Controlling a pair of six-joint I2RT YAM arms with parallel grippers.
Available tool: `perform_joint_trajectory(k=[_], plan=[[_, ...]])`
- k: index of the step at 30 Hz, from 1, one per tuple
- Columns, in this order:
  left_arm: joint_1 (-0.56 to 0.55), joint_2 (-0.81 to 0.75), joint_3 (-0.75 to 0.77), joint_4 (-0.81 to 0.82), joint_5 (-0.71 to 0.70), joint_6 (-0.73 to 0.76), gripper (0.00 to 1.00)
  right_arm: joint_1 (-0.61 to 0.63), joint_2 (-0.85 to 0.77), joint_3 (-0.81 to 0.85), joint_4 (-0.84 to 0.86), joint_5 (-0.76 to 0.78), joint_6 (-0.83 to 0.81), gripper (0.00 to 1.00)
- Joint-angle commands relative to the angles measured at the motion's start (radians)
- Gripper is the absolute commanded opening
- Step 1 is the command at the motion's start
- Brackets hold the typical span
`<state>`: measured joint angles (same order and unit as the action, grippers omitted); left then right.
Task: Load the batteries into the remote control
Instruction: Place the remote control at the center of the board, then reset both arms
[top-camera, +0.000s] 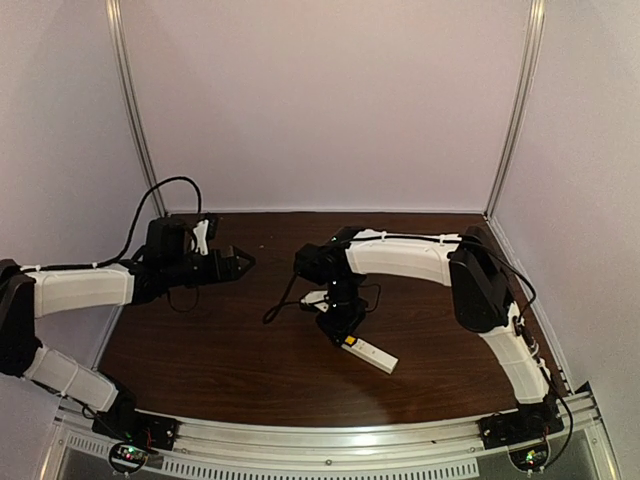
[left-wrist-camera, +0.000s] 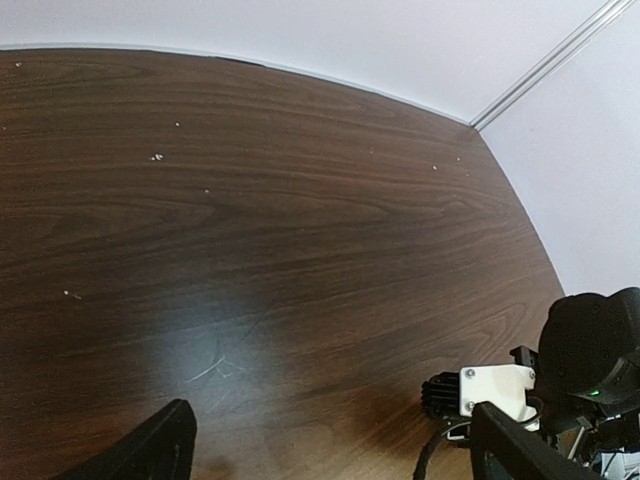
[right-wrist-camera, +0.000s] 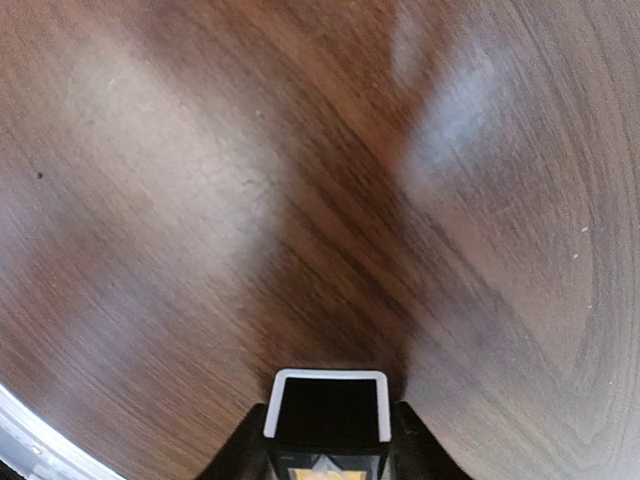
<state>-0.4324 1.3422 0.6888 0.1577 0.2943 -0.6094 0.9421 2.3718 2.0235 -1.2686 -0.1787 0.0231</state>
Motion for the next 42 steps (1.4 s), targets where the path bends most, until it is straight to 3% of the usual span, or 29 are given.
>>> perform_joint_trajectory(k=[1, 3, 10, 13, 21, 27, 33, 42], plan=[[0.009, 0.035, 0.008, 0.046, 0.046, -0.005, 0.97, 0.014, 0.025, 0.016, 0.019, 0.022, -0.008, 0.53], [0.009, 0.036, 0.018, 0.03, 0.05, 0.002, 0.97, 0.015, 0.019, 0.019, 0.027, 0.013, -0.006, 0.63], [0.009, 0.053, 0.089, -0.077, 0.051, 0.022, 0.97, 0.014, -0.047, 0.055, 0.074, -0.017, -0.004, 0.83], [0.011, 0.039, 0.123, -0.128, 0.058, 0.039, 0.97, 0.004, -0.111, 0.03, 0.142, -0.048, 0.008, 0.99], [0.011, -0.023, 0.332, -0.394, 0.017, 0.146, 0.97, -0.082, -0.396, -0.231, 0.456, -0.141, 0.072, 1.0], [0.011, -0.028, 0.405, -0.479, 0.006, 0.181, 0.98, -0.23, -0.651, -0.534, 0.749, -0.243, 0.162, 1.0], [0.011, -0.039, 0.259, -0.409, -0.021, 0.144, 0.97, -0.355, -0.851, -0.86, 1.028, -0.307, 0.252, 1.0], [-0.027, -0.063, 0.003, -0.251, -0.043, 0.075, 0.97, -0.413, -0.955, -1.186, 1.29, -0.301, 0.355, 1.0]])
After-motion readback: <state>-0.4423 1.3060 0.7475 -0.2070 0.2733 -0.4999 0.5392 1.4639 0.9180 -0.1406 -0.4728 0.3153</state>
